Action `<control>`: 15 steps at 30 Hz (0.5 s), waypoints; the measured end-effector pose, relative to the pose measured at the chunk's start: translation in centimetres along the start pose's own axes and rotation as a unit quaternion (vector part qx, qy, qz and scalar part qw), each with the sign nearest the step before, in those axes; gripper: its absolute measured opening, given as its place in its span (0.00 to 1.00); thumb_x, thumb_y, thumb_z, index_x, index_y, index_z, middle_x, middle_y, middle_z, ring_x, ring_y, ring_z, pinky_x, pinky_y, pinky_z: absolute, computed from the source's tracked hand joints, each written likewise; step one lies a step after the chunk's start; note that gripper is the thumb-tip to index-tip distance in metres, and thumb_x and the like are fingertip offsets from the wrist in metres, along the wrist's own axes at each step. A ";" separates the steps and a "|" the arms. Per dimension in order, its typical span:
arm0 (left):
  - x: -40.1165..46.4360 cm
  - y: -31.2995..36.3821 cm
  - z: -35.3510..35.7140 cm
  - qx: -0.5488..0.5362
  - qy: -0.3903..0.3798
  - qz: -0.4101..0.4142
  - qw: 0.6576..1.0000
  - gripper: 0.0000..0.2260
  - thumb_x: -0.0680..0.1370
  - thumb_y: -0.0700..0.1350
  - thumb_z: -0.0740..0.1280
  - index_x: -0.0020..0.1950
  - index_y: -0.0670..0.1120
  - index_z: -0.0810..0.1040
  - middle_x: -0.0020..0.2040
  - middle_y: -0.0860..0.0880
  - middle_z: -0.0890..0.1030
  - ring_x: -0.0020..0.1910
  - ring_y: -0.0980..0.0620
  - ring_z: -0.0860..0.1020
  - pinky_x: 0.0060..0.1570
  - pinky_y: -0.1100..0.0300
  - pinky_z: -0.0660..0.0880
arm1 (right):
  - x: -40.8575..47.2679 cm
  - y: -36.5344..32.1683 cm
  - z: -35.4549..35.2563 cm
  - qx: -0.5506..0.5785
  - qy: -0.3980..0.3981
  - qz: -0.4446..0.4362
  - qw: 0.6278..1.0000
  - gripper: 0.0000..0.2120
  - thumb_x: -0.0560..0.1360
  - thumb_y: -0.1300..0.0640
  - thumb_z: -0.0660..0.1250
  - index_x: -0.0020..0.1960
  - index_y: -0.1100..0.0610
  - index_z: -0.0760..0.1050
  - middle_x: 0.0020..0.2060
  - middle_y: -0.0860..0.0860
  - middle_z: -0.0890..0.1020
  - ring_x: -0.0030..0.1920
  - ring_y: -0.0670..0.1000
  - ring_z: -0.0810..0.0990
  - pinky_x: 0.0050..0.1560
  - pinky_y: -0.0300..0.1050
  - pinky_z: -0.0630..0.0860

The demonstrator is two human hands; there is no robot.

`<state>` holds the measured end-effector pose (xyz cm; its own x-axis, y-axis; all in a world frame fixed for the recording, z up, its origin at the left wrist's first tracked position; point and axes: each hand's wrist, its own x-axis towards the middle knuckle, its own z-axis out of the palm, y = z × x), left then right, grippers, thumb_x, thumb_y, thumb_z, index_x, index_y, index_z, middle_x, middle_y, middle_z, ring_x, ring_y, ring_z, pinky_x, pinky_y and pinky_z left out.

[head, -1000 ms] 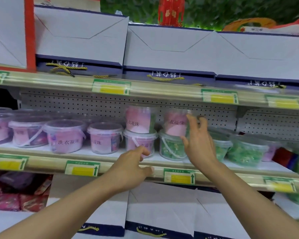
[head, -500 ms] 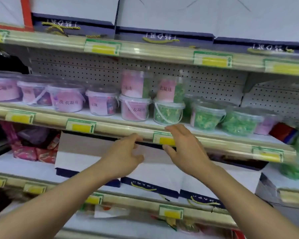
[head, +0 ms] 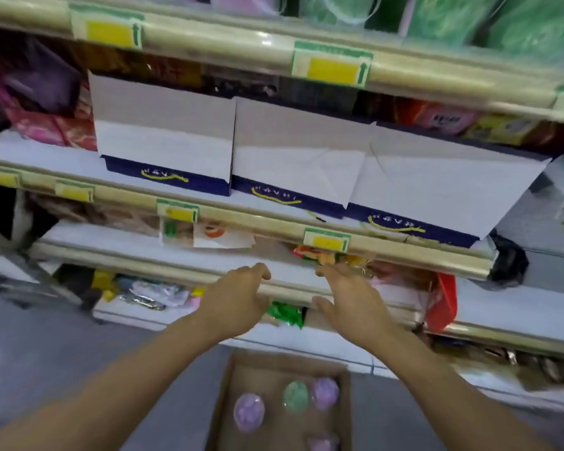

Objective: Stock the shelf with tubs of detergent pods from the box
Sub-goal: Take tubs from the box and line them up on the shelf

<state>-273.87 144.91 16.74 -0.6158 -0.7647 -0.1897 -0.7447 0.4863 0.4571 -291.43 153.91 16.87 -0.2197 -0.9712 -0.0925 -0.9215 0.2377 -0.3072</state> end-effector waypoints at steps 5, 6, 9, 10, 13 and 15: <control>-1.0 -3.6 6.3 -0.021 -0.049 -0.035 0.998 0.16 0.76 0.48 0.65 0.63 0.50 0.71 0.58 0.51 0.78 0.59 0.49 0.75 0.54 0.56 0.73 | -2.5 2.1 6.1 0.021 -0.066 0.064 0.996 0.20 0.75 0.52 0.63 0.65 0.55 0.67 0.60 0.54 0.73 0.59 0.58 0.75 0.53 0.51 0.73; -1.2 -4.4 7.4 -0.030 -0.062 -0.045 0.997 0.15 0.76 0.48 0.65 0.62 0.50 0.72 0.57 0.50 0.78 0.58 0.49 0.76 0.54 0.56 0.73 | -3.0 2.4 7.0 0.024 -0.073 0.076 0.994 0.20 0.75 0.52 0.64 0.66 0.54 0.67 0.61 0.53 0.72 0.60 0.58 0.74 0.54 0.50 0.73; -2.1 -6.6 10.8 -0.054 -0.106 -0.047 0.992 0.15 0.75 0.48 0.64 0.61 0.45 0.74 0.54 0.44 0.80 0.55 0.45 0.78 0.50 0.59 0.71 | -4.6 3.7 10.3 0.028 -0.109 0.123 0.986 0.19 0.74 0.54 0.64 0.64 0.54 0.69 0.60 0.54 0.73 0.59 0.58 0.75 0.54 0.50 0.73; -2.4 -7.4 12.0 -0.051 -0.127 -0.052 0.989 0.15 0.76 0.47 0.65 0.61 0.44 0.74 0.55 0.44 0.80 0.56 0.45 0.78 0.49 0.61 0.70 | -5.1 4.1 11.6 0.036 -0.117 0.141 0.982 0.17 0.73 0.55 0.63 0.61 0.55 0.70 0.56 0.55 0.75 0.57 0.59 0.76 0.52 0.51 0.74; -2.8 -9.8 15.6 -0.042 -0.164 -0.069 0.983 0.15 0.76 0.43 0.65 0.63 0.44 0.74 0.58 0.44 0.80 0.58 0.45 0.78 0.53 0.59 0.73 | -6.2 5.7 15.6 0.051 -0.139 0.172 0.974 0.14 0.70 0.51 0.59 0.52 0.57 0.72 0.49 0.57 0.77 0.50 0.61 0.78 0.46 0.51 0.74; -3.0 -11.2 18.3 -0.050 -0.174 -0.084 0.980 0.13 0.76 0.42 0.65 0.60 0.43 0.75 0.57 0.41 0.81 0.57 0.43 0.79 0.54 0.53 0.75 | -6.8 7.0 18.4 0.069 -0.150 0.190 0.968 0.16 0.68 0.48 0.58 0.51 0.55 0.73 0.50 0.57 0.77 0.50 0.62 0.78 0.47 0.51 0.74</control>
<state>-268.42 149.47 -3.66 -0.5501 -0.6310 -0.5470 -0.8249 0.3086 0.4736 -290.48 162.51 -2.04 -0.4128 -0.7691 -0.4880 -0.7361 0.5972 -0.3186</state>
